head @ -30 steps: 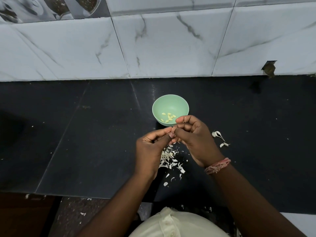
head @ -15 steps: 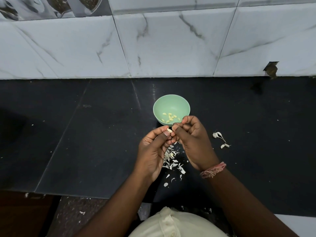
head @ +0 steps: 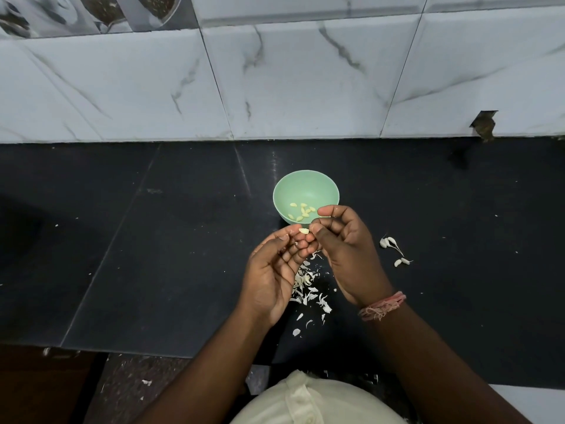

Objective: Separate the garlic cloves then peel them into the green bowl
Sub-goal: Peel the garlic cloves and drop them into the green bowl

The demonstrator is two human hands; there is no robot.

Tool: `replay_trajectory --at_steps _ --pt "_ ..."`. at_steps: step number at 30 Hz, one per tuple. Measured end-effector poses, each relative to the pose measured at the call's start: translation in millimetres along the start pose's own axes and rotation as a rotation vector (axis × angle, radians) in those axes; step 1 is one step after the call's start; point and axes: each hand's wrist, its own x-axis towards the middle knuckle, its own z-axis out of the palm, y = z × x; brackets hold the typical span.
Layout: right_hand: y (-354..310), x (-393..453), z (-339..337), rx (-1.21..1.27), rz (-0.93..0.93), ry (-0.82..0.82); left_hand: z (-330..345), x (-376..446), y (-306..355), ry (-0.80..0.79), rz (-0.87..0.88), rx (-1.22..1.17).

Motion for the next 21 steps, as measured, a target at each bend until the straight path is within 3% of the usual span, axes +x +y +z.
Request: replay_trajectory --at_steps 12,16,21 --pt "9 23 -1 0.002 0.150 0.061 3 27 -6 0.105 -0.079 0.089" --pt "4 41 -25 0.078 0.194 0.256 -16 46 14 0.341 0.006 0.061" --pt "8 22 -57 -0.162 0.160 0.327 -41 33 20 0.491 -0.081 0.266"
